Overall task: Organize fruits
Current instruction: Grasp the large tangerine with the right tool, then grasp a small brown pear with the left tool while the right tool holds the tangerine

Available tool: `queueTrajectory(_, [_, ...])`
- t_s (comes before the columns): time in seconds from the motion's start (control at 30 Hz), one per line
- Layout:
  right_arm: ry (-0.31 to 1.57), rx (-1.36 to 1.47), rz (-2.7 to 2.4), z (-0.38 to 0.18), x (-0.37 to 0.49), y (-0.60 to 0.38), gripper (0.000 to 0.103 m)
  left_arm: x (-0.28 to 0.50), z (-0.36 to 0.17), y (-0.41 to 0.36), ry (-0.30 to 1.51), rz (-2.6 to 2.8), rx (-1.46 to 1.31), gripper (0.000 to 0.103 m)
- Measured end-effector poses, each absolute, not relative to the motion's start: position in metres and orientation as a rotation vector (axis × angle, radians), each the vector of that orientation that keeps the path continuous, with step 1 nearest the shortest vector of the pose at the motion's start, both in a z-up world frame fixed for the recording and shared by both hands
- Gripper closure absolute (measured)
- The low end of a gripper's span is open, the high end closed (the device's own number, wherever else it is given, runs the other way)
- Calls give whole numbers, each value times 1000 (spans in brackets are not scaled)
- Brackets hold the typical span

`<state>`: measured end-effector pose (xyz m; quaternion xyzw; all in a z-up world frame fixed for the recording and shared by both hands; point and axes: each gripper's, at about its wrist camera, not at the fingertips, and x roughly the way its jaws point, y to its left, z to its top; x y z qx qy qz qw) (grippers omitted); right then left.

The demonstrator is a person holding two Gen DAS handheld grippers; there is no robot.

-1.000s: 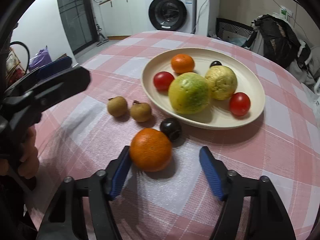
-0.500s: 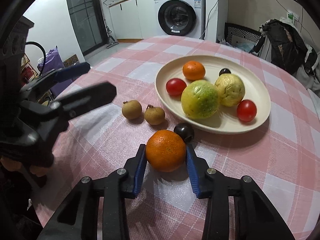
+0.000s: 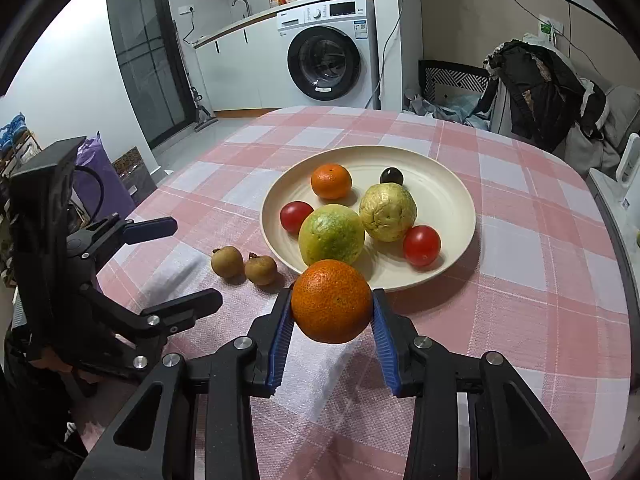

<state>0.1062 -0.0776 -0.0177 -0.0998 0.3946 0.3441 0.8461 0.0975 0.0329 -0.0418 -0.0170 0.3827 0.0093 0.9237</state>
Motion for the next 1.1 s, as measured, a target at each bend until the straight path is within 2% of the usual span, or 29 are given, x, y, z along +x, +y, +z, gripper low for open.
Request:
queueTrajectory(0.13, [832, -221, 727, -17, 105, -76, 64, 101, -47, 40, 805, 13, -70, 5])
queueTrajectory(0.4, [832, -222, 728, -18, 104, -76, 64, 115, -55, 46, 856, 6, -90, 43])
queueTrajectory(0.53, [833, -220, 726, -18, 105, -77, 64, 120, -57, 44, 871, -8, -83, 56])
queueTrajectory(0.6, [833, -221, 726, -18, 105, -77, 64, 120, -58, 43, 873, -23, -83, 69])
queueTrajectory(0.67, [834, -222, 727, -18, 105, -77, 64, 120, -58, 42, 871, -40, -85, 78])
queueTrajectory(1.1, [830, -219, 721, -17, 108, -80, 64, 113, -49, 35, 836, -60, -57, 78])
